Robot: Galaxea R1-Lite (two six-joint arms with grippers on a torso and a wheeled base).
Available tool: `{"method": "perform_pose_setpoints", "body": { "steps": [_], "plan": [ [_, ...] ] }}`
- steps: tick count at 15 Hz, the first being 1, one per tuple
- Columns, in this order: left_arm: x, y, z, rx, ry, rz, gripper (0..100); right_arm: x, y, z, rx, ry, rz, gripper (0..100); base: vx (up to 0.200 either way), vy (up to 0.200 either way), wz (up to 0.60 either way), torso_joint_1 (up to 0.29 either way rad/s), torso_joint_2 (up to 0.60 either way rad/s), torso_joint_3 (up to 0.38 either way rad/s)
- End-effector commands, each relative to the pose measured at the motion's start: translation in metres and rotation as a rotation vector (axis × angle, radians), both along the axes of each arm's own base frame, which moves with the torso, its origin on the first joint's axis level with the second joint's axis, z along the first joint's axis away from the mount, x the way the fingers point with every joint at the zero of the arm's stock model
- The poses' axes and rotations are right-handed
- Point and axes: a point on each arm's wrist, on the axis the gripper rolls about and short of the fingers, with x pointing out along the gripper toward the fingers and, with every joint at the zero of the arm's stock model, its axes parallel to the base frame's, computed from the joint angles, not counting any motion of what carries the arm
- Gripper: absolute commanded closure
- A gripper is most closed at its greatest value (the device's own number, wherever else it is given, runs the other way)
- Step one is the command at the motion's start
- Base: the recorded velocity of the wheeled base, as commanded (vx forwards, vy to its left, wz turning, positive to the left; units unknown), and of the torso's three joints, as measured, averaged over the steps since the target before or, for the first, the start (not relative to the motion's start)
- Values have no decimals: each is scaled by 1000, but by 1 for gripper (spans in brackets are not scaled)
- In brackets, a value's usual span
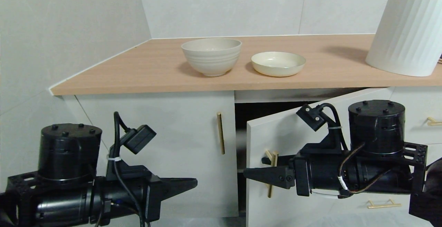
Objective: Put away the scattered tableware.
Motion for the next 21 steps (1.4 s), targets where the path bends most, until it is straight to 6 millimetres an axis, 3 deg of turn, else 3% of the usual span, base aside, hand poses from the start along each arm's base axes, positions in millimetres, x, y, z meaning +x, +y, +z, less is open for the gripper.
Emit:
{"method": "perform_pose_setpoints", "body": {
  "steps": [1,5,7,11,18,21],
  "plan": [
    [9,-7,-10,46,10,-10,100,-1,0,0,0,1,1,0,0,0,0,0,0,0],
    [51,-35,-24,63,41,-35,100,0,0,-2,-4,6,1,0,0,0,0,0,0,0],
    [67,-48,-60,54,24,-47,100,0,1,-3,-6,8,1,0,0,0,0,0,0,0],
    [76,-80,-97,-108,-189,-42,100,-1,-1,-3,-8,6,2,0,0,0,0,0,0,0],
    [69,-100,-86,-228,-361,-91,100,-6,-6,-7,-22,11,1,0,0,0,0,0,0,0],
    [74,-104,-78,-251,-397,-90,100,-8,-18,-2,-13,-2,-28,0,0,0,0,0,0,0]
  ]
}}
